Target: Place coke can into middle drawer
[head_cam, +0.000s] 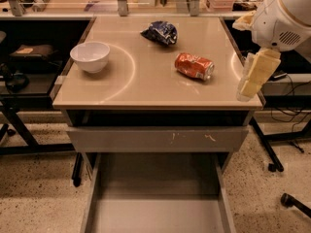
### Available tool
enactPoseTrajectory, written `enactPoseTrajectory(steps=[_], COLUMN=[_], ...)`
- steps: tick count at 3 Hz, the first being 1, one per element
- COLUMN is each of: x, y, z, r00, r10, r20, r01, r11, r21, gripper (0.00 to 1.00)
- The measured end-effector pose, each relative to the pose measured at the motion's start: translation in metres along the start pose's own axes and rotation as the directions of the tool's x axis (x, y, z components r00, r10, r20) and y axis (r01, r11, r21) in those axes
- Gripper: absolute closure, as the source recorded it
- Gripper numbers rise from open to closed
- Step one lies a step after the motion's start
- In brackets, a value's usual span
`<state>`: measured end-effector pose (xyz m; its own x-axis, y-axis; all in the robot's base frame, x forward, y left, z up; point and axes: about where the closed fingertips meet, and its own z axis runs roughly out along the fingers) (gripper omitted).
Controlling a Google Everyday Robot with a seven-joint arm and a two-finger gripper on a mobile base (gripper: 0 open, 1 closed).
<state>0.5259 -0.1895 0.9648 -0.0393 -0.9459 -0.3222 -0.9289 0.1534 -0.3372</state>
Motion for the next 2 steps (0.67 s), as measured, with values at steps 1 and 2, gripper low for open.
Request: enactPoseTrajectory(steps=[1,2], x=[0.001,0.005], y=[-0.003,-0.021], z=[0.01,0.039], r00=[1.0,0.997], r10=[0.012,0.063], r20=[0.01,0.054], r01=[-0.012,-0.063], r11=[0.9999,0.998], r21=[-0.008,0.002], gripper=[0.0,0.0])
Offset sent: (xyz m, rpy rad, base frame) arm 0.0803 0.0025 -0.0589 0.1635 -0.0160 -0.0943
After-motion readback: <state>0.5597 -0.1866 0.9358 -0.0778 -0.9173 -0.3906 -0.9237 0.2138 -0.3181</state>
